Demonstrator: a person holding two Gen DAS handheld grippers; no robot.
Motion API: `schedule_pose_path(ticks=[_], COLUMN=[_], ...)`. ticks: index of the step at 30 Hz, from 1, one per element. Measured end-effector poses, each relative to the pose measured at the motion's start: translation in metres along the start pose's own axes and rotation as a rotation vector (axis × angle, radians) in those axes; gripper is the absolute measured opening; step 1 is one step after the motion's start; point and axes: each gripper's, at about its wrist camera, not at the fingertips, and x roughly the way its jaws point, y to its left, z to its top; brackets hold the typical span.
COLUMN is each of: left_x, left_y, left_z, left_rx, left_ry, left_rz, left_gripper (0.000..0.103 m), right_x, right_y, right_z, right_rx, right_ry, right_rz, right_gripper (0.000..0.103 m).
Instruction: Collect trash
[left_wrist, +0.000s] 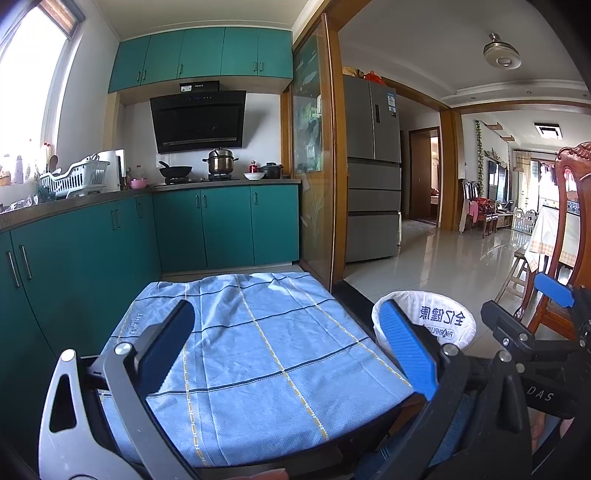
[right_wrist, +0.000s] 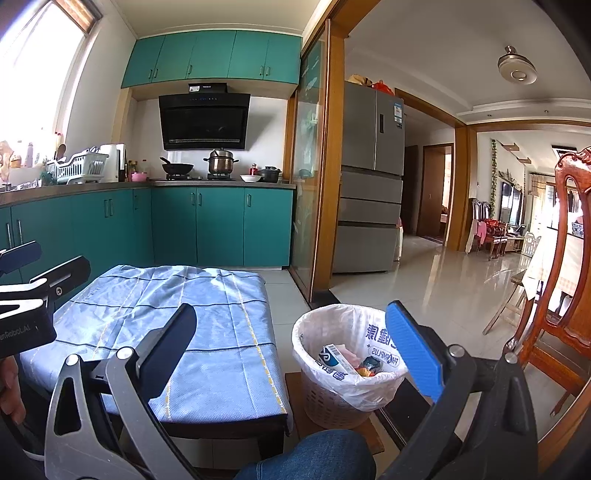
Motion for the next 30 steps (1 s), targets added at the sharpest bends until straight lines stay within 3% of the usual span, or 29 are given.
schedule_pose_path(ticks=[30], left_x=[0.0043], left_y=[-0.0030], left_z=[-0.0060], left_rx=[0.001], left_ry=[0.010], left_rz=[0.000], left_gripper=[0.100], right_x=[0.0038], right_y=[-0.0028], right_z=[-0.0044], right_rx=[0.003], right_ry=[0.012], right_rz=[-0.004], right_gripper=[0.100])
